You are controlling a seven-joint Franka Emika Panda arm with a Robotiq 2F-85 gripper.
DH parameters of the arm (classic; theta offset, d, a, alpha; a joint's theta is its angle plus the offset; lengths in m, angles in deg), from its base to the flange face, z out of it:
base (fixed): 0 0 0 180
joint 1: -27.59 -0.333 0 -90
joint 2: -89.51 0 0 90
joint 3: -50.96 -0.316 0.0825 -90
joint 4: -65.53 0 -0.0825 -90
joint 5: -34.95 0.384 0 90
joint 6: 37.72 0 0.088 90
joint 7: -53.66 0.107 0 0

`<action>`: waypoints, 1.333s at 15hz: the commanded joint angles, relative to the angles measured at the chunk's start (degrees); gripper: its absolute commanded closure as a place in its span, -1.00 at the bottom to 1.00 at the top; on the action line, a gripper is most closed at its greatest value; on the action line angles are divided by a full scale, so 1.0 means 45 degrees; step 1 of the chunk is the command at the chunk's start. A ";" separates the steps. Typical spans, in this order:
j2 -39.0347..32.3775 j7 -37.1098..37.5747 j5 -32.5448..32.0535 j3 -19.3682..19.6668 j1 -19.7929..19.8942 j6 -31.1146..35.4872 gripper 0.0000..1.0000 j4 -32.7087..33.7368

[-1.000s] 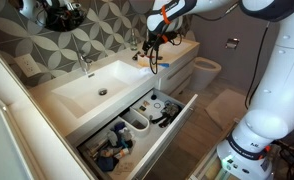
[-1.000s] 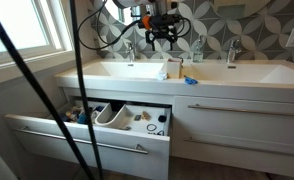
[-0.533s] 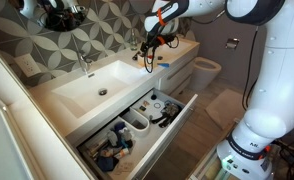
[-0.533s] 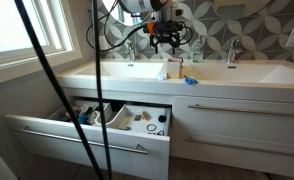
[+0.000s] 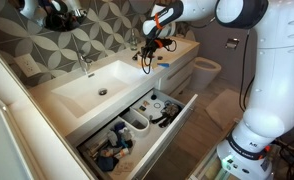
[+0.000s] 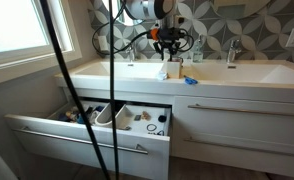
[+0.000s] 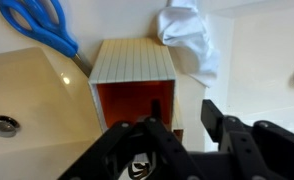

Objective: Put one of the small, brown objects in the drawer

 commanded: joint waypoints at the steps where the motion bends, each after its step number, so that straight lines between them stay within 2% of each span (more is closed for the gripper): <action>1: -0.0612 -0.0199 0.0301 -0.0249 0.0287 -0.0079 0.68 0.0708; 3: -0.0734 -0.0140 0.0223 -0.0223 0.0282 -0.0102 0.94 0.0820; 4: -0.0746 -0.0080 0.0127 -0.0179 0.0249 -0.0096 0.98 0.0832; 13: 0.0530 0.0941 -0.1161 0.0511 -0.0190 -0.0996 0.98 0.0290; 16: 0.1467 0.0736 -0.1064 0.0309 -0.0160 -0.1956 0.98 -0.0170; 20: 0.3160 0.0295 -0.0979 -0.0089 -0.0542 -0.2732 0.98 -0.1614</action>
